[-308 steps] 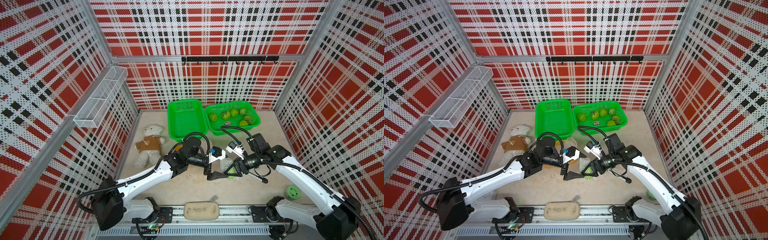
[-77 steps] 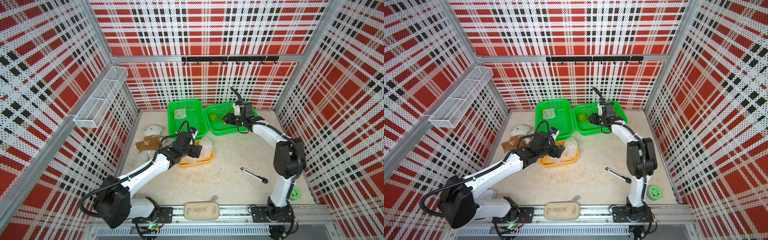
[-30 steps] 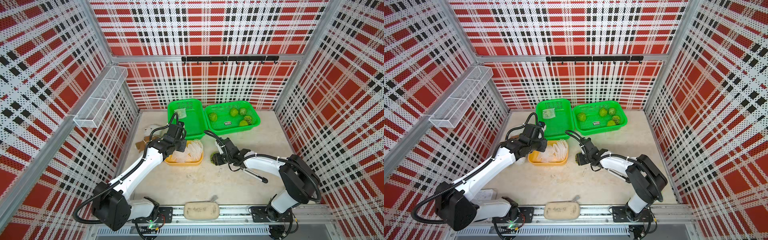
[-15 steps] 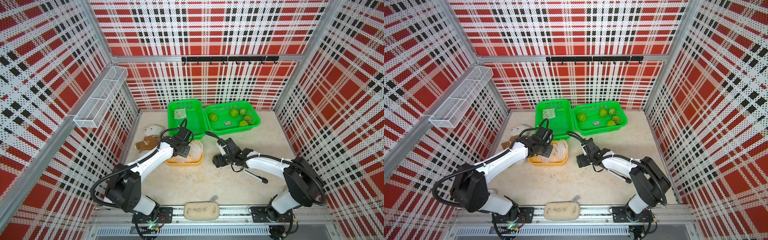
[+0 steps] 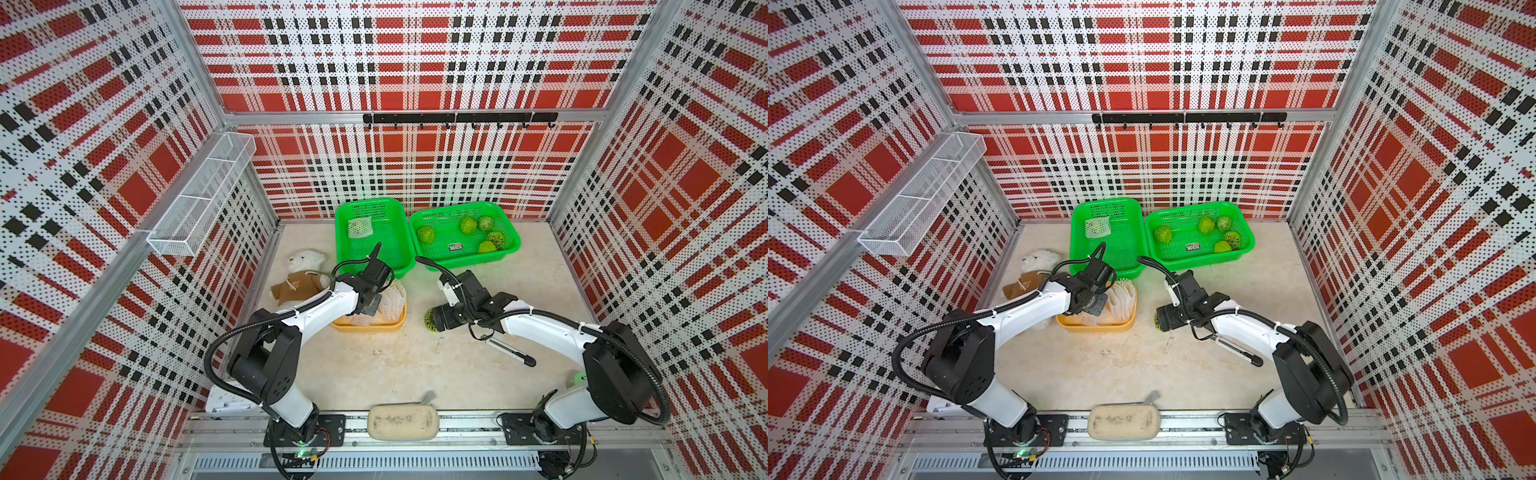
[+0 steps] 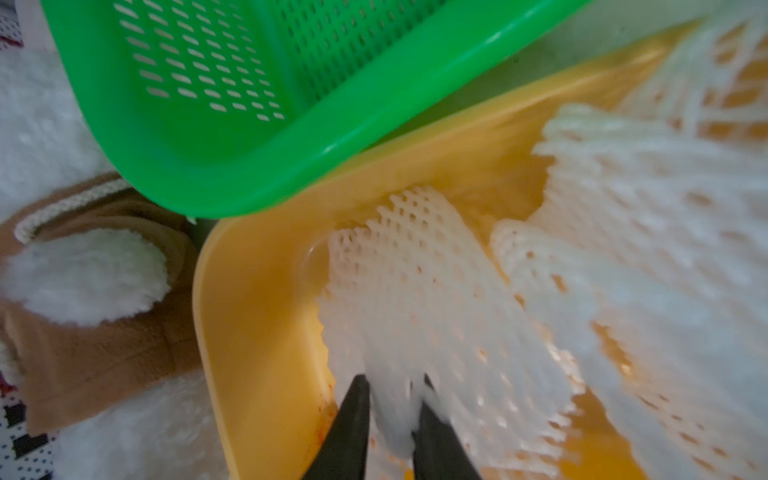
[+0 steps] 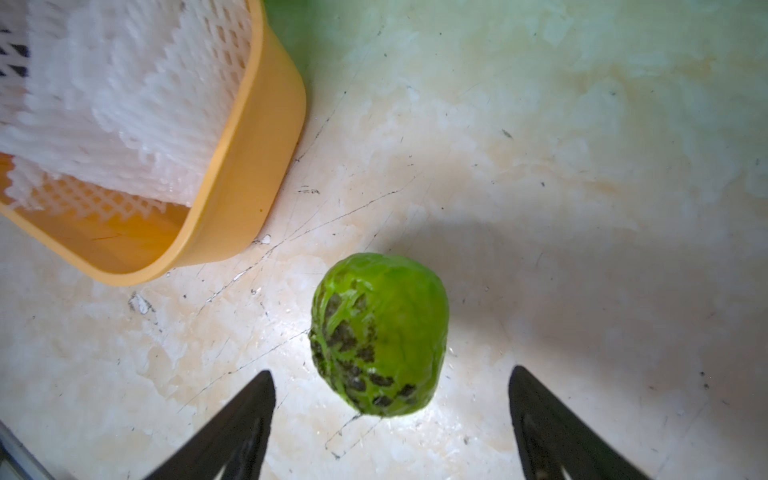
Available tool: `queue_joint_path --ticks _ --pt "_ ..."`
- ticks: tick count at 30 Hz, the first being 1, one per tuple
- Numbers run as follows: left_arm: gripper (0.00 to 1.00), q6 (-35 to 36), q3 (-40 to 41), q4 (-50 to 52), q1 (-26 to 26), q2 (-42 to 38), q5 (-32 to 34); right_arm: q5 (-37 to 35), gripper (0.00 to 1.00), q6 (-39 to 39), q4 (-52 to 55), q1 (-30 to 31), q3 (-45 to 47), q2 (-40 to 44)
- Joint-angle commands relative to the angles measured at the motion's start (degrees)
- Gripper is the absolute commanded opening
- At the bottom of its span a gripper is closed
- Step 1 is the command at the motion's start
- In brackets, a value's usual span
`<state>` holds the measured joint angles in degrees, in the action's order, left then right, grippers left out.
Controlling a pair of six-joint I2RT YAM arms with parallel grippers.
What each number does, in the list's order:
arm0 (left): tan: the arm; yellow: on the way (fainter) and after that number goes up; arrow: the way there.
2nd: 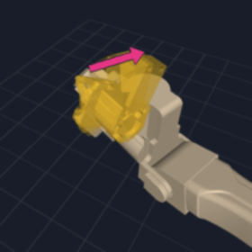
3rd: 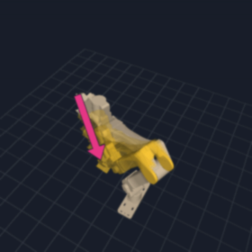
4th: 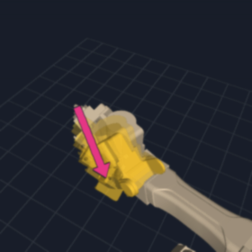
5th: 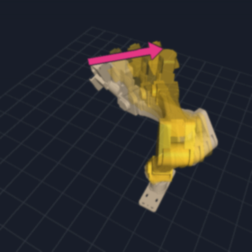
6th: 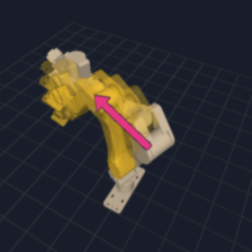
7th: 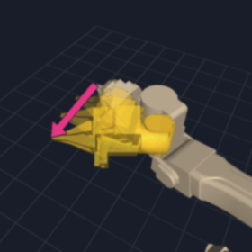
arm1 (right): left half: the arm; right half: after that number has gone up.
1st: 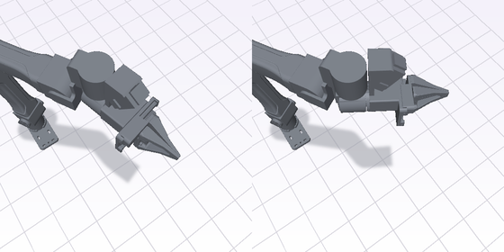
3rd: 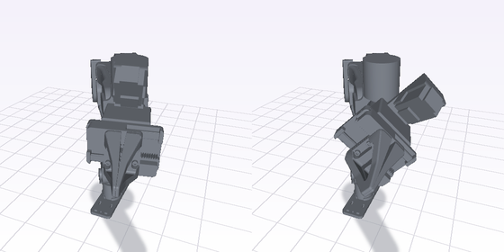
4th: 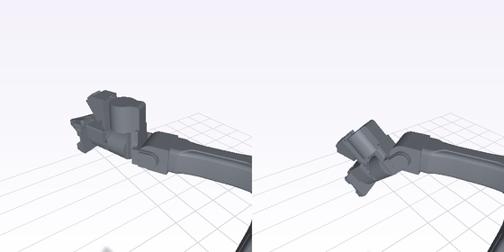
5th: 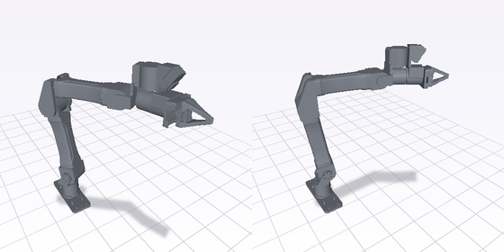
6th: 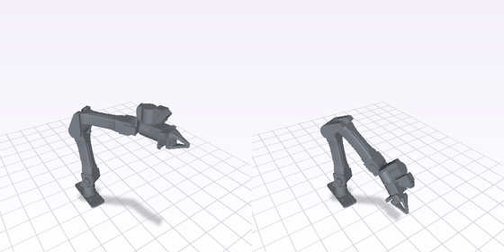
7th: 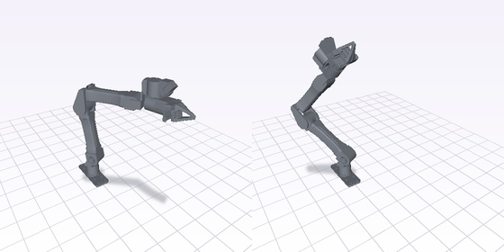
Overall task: Sleeve custard apples in foam nets
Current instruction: Pick up the foam net from the storage box.
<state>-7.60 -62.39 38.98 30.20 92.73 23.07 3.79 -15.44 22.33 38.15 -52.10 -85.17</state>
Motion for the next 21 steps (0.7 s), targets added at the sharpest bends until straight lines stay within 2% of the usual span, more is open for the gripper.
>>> queue_joint_path --ticks 1,3,6,10,17,21 --pt "0.1 -0.9 0.0 -1.7 -1.2 -2.0 1.9 1.0 0.9 2.8 1.2 -0.1 -2.3 3.1" --pt "0.01 -0.8 0.0 -1.6 -1.6 -3.2 2.3 1.5 0.9 3.9 2.3 0.0 -3.1 4.0" --pt "0.0 -0.7 -0.2 -0.7 -2.1 -5.2 2.2 3.5 0.9 5.5 3.2 -0.3 -4.4 5.6" --pt "0.0 0.2 -2.9 3.2 -2.3 -9.2 0.5 9.7 0.9 8.5 3.0 -1.2 -5.8 8.2" --pt "0.0 7.5 -15.3 18.6 -4.3 -15.7 -15.0 26.1 0.91 15.9 -3.4 -1.9 -6.8 12.4" --pt "0.0 12.7 -21.0 25.3 -5.2 -17.9 -29.3 32.7 0.91 20.2 -7.7 -1.9 -7.2 14.8"
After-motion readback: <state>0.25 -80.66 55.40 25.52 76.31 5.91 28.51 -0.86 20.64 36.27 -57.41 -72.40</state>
